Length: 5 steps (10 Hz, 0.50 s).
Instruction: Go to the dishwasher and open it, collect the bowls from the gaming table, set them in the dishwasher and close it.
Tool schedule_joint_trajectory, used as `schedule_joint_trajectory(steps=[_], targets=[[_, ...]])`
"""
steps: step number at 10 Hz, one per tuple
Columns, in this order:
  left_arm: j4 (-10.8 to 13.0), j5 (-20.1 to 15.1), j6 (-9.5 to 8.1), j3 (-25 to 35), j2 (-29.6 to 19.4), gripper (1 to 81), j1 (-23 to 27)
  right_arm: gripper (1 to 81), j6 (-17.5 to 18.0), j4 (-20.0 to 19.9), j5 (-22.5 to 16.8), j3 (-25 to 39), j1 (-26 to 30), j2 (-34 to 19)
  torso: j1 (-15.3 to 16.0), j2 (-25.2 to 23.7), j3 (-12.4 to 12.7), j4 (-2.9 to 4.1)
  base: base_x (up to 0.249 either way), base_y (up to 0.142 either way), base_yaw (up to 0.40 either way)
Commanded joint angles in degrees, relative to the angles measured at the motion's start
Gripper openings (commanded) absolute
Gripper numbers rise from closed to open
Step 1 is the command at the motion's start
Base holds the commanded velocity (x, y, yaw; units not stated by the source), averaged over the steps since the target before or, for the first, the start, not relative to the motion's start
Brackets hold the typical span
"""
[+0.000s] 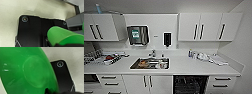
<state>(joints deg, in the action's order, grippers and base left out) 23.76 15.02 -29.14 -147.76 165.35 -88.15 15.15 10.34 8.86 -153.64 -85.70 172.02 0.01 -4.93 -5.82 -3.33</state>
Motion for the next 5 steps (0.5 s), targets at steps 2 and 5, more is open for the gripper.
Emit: schedule_joint_trajectory(steps=[2, 5], targets=[[0.50, -1.84, 0.14, 0.19, -0.89, 1.0, 2.32, 1.0, -1.00, 1.70, -4.38, 1.07, 1.97, 0.54, 0.00, 0.00, 0.00, 0.00, 0.173, 0.000, 0.000], [0.50, -1.75, 0.22, 0.19, -0.81, 1.0, 2.32, 1.0, -1.00, 1.70, -4.38, 1.07, 1.97, 0.54, -0.01, 0.00, 0.00, 0.00, 0.173, 0.000, 0.000]])
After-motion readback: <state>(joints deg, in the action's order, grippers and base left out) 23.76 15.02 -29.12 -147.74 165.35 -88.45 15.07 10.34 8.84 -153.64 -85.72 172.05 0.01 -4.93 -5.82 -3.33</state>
